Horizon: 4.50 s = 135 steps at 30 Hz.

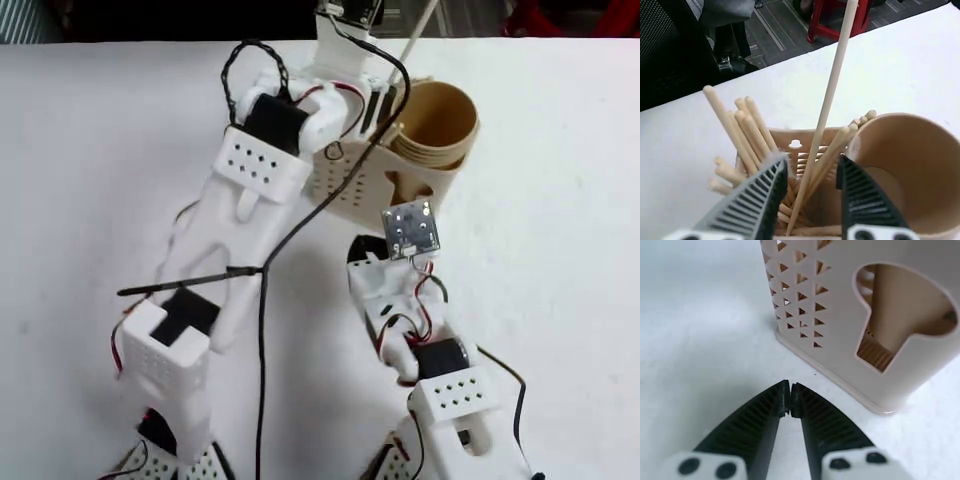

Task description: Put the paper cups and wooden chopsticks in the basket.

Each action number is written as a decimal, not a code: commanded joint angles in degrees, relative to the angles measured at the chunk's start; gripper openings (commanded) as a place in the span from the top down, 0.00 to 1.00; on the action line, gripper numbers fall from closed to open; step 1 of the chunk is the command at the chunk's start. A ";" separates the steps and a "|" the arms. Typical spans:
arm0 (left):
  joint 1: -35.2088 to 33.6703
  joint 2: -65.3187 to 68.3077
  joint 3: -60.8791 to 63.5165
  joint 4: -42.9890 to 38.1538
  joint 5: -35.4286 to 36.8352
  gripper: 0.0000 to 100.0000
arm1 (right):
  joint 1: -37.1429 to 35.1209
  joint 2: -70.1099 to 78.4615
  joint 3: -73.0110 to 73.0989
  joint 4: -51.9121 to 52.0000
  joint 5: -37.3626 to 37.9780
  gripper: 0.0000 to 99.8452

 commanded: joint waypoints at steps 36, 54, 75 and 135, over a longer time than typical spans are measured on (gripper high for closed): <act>-4.44 -53.49 7.65 33.85 -15.74 0.98 | -0.04 -0.92 -0.44 -1.19 0.53 0.98; -8.31 -105.27 81.05 5.36 -15.82 0.98 | 0.04 -0.92 -0.35 -1.19 0.53 0.98; -24.57 -126.46 127.91 -18.29 -23.03 0.98 | 2.51 -15.25 1.58 5.32 -2.73 0.98; -24.57 -126.29 141.71 5.27 -23.03 0.98 | 8.66 -41.19 15.38 52.79 -3.16 0.98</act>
